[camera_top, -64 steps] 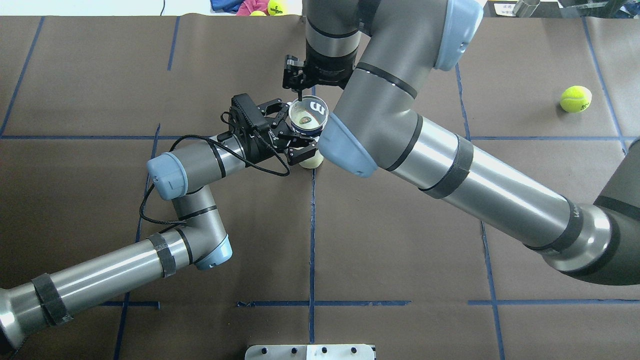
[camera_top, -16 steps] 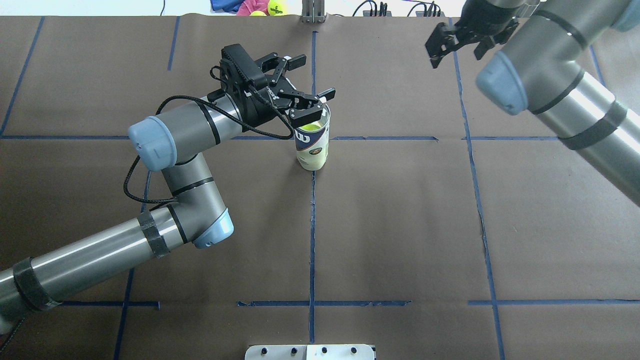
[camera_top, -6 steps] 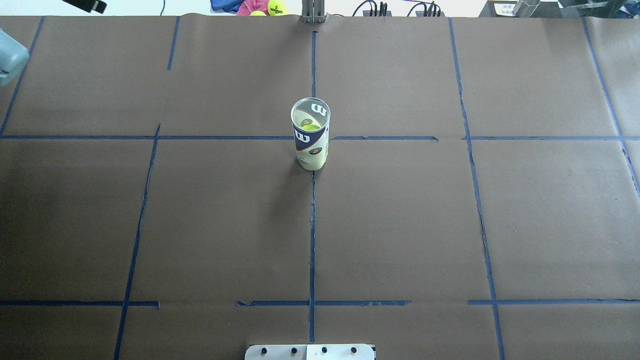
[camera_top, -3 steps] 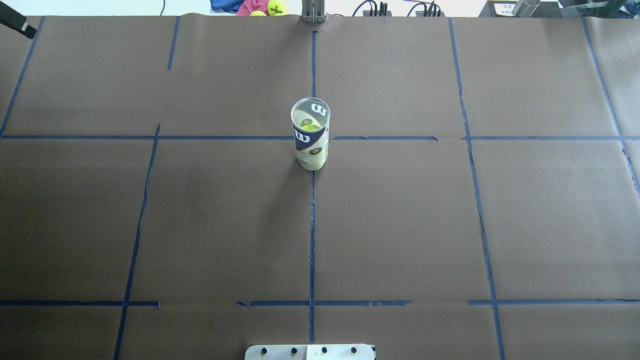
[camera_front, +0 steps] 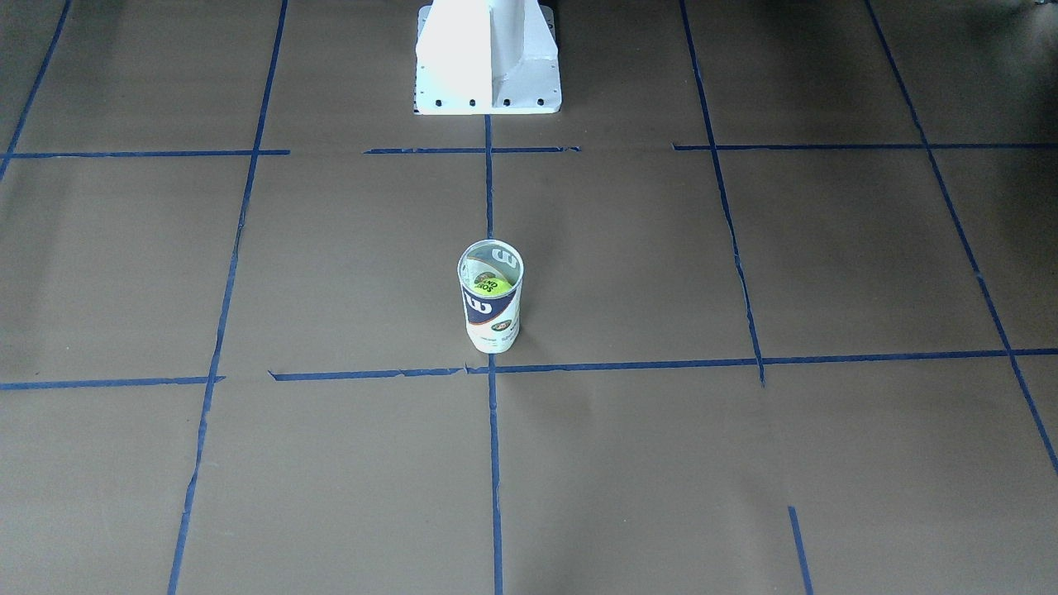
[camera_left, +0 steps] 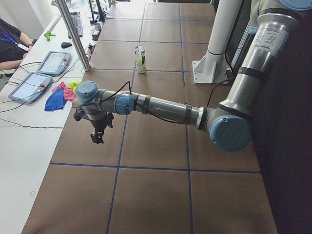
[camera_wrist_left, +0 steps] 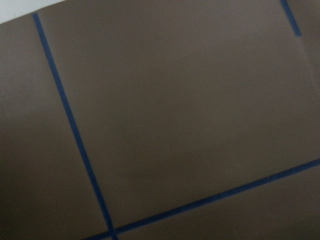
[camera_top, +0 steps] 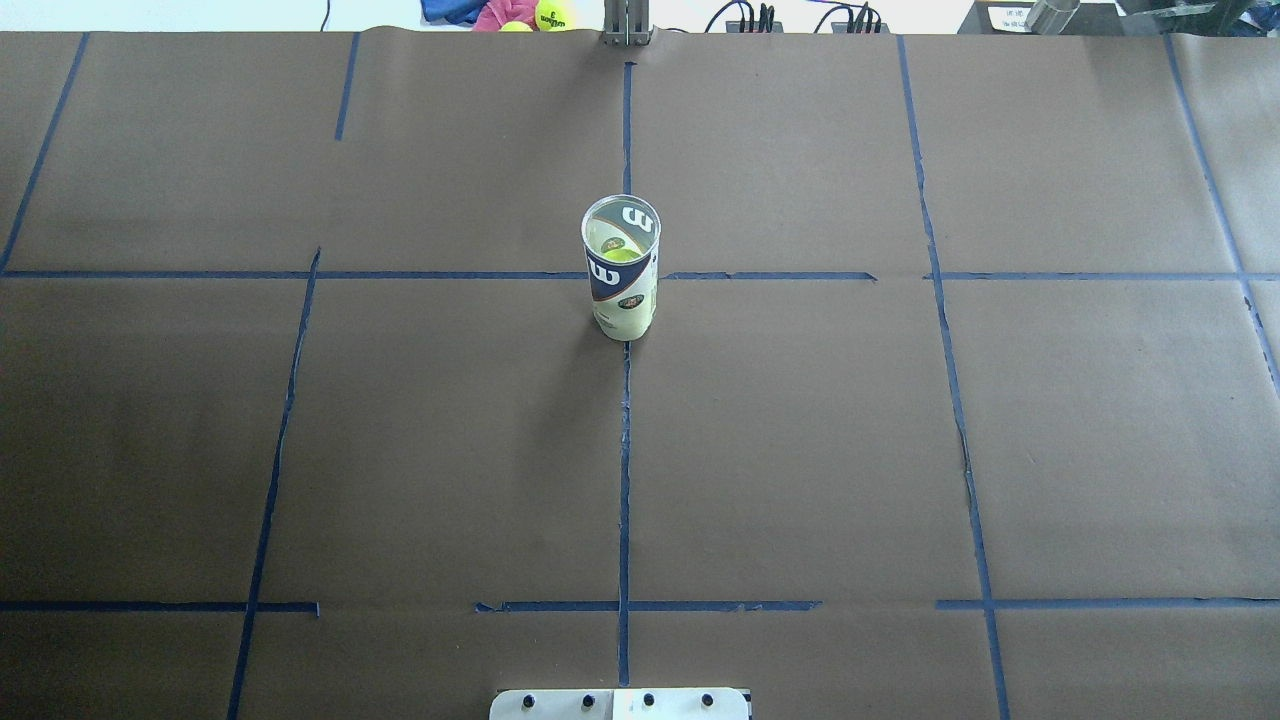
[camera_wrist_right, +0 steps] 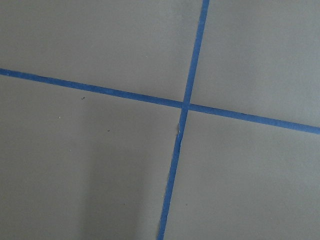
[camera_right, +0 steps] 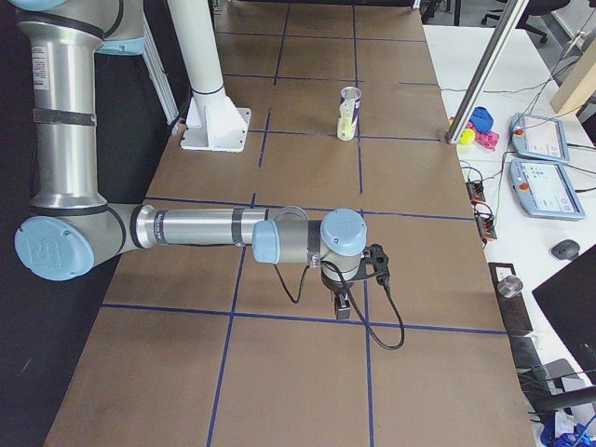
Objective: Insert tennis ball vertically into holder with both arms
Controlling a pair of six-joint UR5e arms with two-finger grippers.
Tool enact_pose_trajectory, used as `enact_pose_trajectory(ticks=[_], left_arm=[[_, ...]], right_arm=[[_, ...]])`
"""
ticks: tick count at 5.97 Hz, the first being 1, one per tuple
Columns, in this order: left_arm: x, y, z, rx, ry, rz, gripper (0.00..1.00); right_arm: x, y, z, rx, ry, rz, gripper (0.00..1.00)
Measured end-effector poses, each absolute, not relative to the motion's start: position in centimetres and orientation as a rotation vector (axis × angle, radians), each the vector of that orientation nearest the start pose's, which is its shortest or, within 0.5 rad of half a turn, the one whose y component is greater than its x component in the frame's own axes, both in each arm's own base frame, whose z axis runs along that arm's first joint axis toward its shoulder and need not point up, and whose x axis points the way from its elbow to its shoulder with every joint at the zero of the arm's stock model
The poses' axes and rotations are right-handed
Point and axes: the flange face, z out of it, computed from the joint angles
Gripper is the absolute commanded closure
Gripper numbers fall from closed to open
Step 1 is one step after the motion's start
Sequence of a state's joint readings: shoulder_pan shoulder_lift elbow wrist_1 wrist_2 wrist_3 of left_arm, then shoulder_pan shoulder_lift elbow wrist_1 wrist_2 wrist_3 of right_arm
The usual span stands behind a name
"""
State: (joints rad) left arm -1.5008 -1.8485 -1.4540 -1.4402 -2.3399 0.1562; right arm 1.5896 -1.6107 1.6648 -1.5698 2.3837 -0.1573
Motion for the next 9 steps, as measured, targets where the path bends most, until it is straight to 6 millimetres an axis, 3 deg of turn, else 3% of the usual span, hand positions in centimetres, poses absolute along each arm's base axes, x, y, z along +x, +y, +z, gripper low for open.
enact_pose_trajectory(ticks=[1,2,4,9], left_arm=[[-3.8,-56.7,61.0,0.006,0.772,0.187,0.00],[-4.7,-53.0,62.7,0.002,0.773,0.172,0.00],[-5.5,-48.8,64.9,0.015,0.768,0.162,0.00],[-5.4,-47.6,65.5,0.012,0.766,0.165,0.00]], right_arm=[[7.0,-47.7,62.9,0.122,-0.806,-0.153,0.00],[6.9,-47.6,63.0,0.121,-0.806,-0.155,0.00],[6.7,-47.6,63.0,0.118,-0.807,-0.158,0.00],[6.3,-47.6,63.2,0.112,-0.809,-0.164,0.00]])
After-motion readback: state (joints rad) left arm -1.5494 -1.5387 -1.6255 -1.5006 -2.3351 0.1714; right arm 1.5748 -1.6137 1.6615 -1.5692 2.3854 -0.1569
